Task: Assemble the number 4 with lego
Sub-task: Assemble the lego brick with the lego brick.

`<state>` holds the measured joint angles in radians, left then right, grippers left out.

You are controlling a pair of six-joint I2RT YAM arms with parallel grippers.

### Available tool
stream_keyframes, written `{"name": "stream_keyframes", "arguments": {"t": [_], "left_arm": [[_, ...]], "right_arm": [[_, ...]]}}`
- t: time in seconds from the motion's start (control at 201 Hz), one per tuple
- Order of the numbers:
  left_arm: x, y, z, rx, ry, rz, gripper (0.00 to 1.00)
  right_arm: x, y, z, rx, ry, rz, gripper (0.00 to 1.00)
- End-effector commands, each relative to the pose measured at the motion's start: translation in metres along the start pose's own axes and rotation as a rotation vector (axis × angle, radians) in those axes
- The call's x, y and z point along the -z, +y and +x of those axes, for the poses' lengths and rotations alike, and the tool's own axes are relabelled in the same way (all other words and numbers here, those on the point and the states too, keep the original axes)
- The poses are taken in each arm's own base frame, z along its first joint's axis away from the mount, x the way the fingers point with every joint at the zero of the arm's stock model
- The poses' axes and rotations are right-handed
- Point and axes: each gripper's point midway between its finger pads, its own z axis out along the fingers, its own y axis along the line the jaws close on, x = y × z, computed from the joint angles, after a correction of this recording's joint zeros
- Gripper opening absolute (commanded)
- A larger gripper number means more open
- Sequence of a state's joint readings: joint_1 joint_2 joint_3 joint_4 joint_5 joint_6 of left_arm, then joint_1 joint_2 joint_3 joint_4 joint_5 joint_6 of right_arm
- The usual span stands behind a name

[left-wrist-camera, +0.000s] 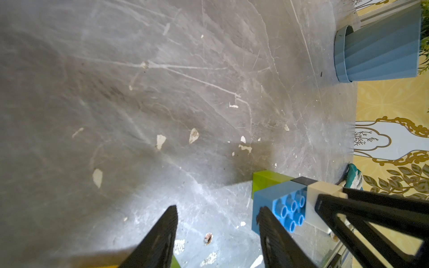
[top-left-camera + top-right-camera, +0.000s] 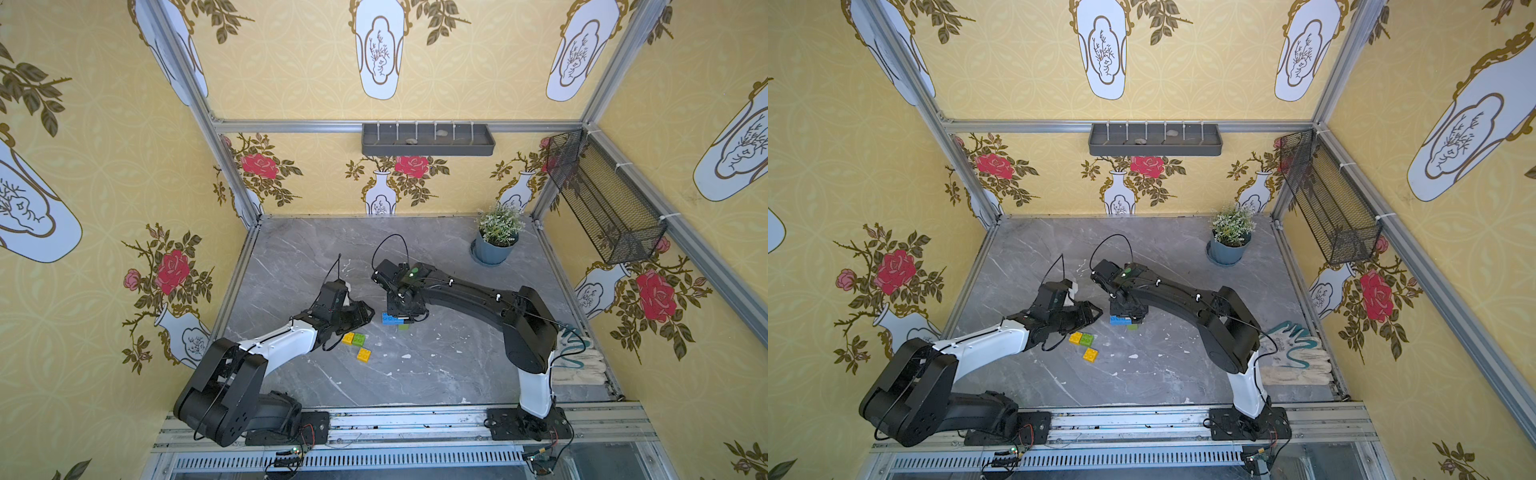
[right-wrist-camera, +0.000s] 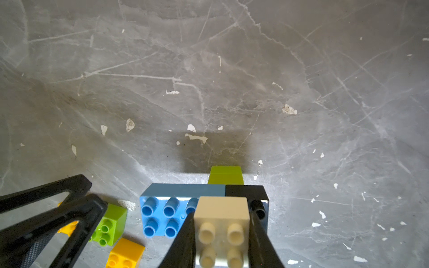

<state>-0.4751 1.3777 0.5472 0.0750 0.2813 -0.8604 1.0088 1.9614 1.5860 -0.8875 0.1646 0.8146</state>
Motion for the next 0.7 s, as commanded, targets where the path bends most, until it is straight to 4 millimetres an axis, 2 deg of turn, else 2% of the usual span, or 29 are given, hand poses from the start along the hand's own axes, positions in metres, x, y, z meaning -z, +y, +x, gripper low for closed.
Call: {"name": "stream_keyframes", "arguments": {"t": [0.0,0.408,0.692], "left_arm": [[-0.001,-0.003,-0.003,-0.017,-0.009,0.013,0.59],[-0.001,-0.003,-0.003,-0.022,-0.006,0.008,0.59],[0.000,-0.004,-0.004,-0.023,-0.007,0.009,0.59]], "right_arm": [[0.001,-0.006,0.006,-0.005,0.021,0.019,0.14],[0.006,-0.007,0.005,-0.005,-0.004,0.018,0.14],[-0.007,-0.010,0.011,-0.006,0.038,0.041,0.14]]}}
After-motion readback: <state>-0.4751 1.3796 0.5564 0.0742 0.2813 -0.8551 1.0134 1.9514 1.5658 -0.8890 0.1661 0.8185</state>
